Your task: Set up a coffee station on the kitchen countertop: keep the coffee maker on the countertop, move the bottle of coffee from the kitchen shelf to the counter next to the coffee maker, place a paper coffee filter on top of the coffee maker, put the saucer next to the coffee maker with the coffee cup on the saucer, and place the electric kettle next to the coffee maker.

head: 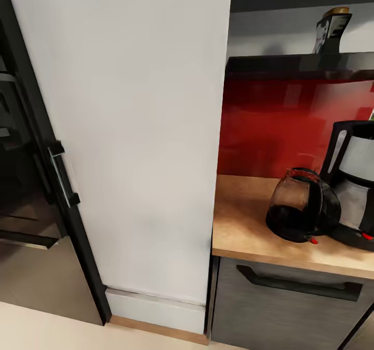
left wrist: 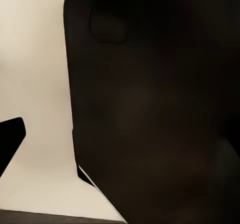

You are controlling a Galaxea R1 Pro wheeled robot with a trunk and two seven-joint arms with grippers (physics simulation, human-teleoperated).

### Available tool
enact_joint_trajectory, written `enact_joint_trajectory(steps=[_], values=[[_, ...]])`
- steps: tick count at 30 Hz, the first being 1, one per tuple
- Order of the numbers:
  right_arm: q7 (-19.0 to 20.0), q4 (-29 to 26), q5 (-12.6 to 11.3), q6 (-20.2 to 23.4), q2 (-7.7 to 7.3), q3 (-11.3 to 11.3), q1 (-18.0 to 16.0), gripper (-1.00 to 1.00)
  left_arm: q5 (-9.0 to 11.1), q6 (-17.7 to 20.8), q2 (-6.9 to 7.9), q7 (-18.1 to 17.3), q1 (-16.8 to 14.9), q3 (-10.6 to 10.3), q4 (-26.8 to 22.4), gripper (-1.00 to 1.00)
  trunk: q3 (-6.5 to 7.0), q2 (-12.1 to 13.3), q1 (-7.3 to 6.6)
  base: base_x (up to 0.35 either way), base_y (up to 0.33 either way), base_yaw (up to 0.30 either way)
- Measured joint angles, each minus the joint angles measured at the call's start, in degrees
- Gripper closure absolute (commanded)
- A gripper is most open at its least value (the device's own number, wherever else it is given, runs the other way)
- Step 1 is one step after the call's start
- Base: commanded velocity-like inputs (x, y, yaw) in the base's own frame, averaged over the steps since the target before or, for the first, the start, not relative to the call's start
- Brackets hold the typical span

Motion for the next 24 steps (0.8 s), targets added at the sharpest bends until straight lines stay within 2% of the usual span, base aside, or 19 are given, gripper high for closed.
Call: enact_joint_trajectory(steps=[6, 10, 24], values=[[0.2, -1.91, 0.01, -0.81, 1.93, -0.14, -0.34, -1.0, -0.1, -0.07, -0.02, 0.08, 0.23, -0.08, -0.54, -1.0, 0.02, 0.01, 0.01, 0.0, 0.0, -0.001], [0.09, -3.22, -0.14, -1.1, 3.21, -0.35, -0.33, -1.0, -0.16, -0.08, 0.03, 0.08, 0.22, -0.08, -0.56, -1.0, 0.02, 0.01, 0.01, 0.0, 0.0, -0.229], [0.23, -4.16, -0.16, -1.19, 3.24, -0.34, -0.33, -1.0, -0.22, -0.6, 0.42, -0.16, 0.15, -0.27, -0.64, -1.0, 0.02, 0.01, 0.01, 0.0, 0.0, -0.277]])
